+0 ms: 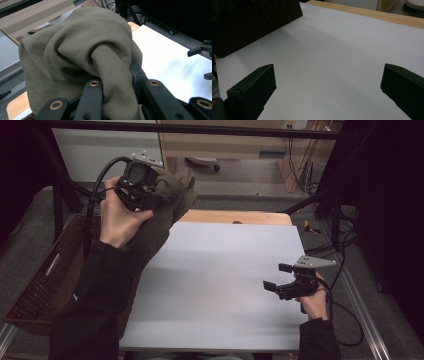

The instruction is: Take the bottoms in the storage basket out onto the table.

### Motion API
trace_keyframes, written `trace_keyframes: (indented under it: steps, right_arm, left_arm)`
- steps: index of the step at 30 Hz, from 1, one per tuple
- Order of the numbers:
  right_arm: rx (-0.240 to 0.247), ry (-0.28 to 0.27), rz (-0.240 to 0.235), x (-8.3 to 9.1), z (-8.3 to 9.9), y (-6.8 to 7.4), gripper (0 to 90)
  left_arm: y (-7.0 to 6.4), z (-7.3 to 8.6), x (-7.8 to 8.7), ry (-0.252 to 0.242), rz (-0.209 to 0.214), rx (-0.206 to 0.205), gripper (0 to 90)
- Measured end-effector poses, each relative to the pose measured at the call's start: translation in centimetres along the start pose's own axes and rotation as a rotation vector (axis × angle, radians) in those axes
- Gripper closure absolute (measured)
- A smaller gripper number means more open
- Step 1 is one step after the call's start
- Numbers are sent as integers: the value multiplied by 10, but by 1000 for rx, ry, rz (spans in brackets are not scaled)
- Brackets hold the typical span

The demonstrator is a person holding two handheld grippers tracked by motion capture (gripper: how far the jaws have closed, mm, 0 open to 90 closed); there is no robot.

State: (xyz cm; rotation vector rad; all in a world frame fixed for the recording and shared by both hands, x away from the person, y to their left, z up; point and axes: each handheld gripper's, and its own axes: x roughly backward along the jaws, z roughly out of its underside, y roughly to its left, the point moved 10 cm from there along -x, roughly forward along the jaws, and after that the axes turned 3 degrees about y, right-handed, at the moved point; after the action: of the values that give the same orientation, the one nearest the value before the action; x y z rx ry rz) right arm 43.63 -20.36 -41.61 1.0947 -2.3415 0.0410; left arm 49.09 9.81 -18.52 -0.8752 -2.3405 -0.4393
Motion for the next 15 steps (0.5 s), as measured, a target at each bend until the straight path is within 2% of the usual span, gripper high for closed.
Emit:
trace_keyframes:
  steps: [13,15]
  right_arm:
    - [1,0,-1,0,0,0,6]
    - [0,-1,-2,0,0,0,6]
  left_arm:
    - [-18,-10,-11,-10,27,-31,766]
    - [-21,-11,-13,-9,36,-23,766]
